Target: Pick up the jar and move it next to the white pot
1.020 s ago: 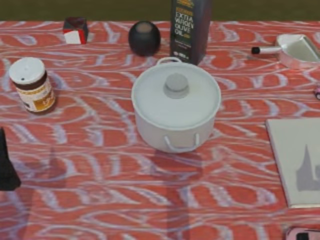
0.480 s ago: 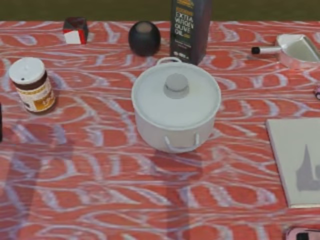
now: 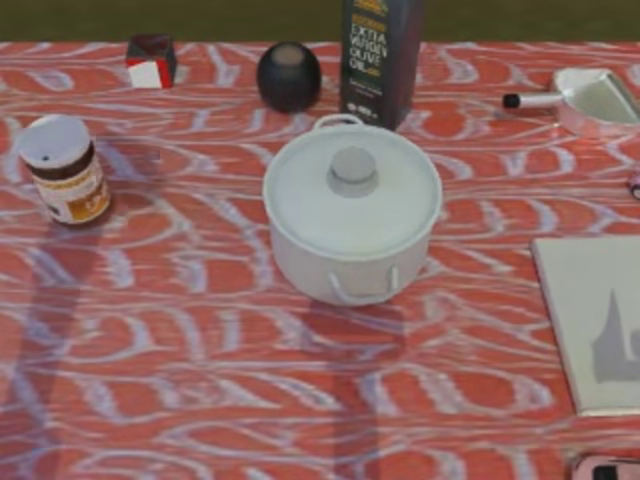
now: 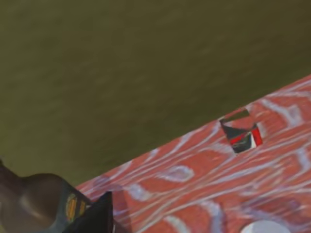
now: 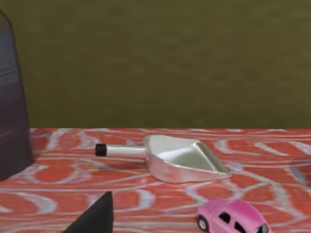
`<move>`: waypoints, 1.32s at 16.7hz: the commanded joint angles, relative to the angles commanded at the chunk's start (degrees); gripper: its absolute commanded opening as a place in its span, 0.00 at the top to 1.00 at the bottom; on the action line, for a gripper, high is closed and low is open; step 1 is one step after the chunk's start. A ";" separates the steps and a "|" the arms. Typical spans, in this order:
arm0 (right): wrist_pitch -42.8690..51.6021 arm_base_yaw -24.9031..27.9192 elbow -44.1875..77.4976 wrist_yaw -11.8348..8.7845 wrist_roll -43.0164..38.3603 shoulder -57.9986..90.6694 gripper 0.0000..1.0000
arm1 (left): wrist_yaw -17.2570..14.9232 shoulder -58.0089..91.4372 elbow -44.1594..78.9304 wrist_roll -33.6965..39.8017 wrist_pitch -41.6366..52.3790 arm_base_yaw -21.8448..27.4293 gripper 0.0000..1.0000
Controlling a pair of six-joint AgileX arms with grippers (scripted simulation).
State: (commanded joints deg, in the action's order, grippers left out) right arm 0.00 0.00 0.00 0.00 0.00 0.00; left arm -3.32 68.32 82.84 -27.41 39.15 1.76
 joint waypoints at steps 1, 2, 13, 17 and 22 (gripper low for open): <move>0.00 0.00 0.00 0.00 0.00 0.00 0.00 | 0.07 4.85 5.69 -1.89 2.47 0.01 0.00; 0.00 0.00 0.00 0.00 0.00 0.00 0.00 | 0.18 9.84 11.12 -3.73 5.08 0.00 0.00; 0.00 0.00 0.00 0.00 0.00 0.00 0.00 | 2.46 62.24 46.87 -18.33 37.43 -0.61 0.00; 0.00 0.00 0.00 0.00 0.00 0.00 0.00 | 2.97 69.87 49.21 -20.09 43.89 -0.74 0.00; 0.00 0.00 0.00 0.00 0.00 0.00 0.00 | 3.00 70.29 49.30 -20.19 44.29 -0.75 0.00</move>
State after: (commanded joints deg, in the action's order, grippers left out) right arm 0.00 0.00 0.00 0.00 0.00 0.00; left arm -0.33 138.61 132.14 -47.59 83.44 1.01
